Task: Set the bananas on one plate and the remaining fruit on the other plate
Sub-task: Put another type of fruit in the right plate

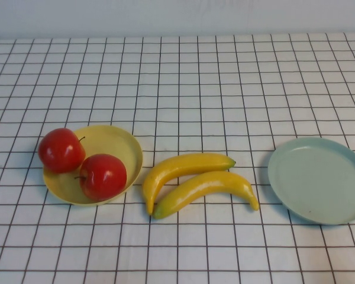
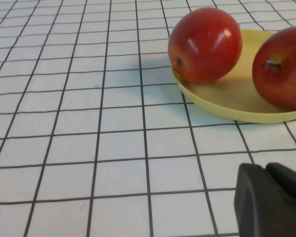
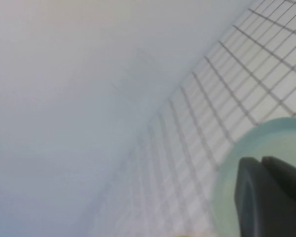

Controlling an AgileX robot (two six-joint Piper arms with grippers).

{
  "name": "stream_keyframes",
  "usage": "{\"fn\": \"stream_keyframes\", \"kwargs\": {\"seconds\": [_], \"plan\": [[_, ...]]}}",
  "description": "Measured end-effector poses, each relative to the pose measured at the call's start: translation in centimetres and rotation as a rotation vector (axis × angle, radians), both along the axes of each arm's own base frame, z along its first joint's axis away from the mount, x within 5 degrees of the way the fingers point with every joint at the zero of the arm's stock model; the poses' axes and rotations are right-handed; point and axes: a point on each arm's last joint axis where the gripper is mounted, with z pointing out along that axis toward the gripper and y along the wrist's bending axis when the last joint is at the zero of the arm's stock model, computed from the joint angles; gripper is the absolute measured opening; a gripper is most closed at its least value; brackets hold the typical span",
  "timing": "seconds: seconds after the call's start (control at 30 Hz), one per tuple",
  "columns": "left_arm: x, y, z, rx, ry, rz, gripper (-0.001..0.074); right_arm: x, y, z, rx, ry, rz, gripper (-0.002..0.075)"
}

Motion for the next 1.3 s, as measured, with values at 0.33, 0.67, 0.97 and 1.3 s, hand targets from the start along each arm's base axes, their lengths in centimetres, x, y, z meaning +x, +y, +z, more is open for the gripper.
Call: {"fn": "stream_keyframes", "kwargs": {"seconds": [0.33, 0.67, 0.97, 1.3], "plan": [[0.0, 0.0, 0.0, 0.0, 0.0, 0.0, -0.0004, 0.0, -0.8, 0.9, 0.391, -0.083, -0.077, -0.0016], [0.0, 0.0, 0.0, 0.001, 0.0, 0.0, -0.0004, -0.8, 1.8, 2.8, 0.039, -0.043, 0.197, -0.0017], [0.0, 0.0, 0.0, 0.001, 0.0, 0.0, -0.0004, 1.7, 2.3, 13.9, -0.772, 0.088, 0.373, -0.0016], [0.0, 0.0, 0.0, 0.001, 0.0, 0.0, -0.0004, 10.3, 2.6, 15.4, -1.058, 0.444, 0.659, -0.0016]]}}
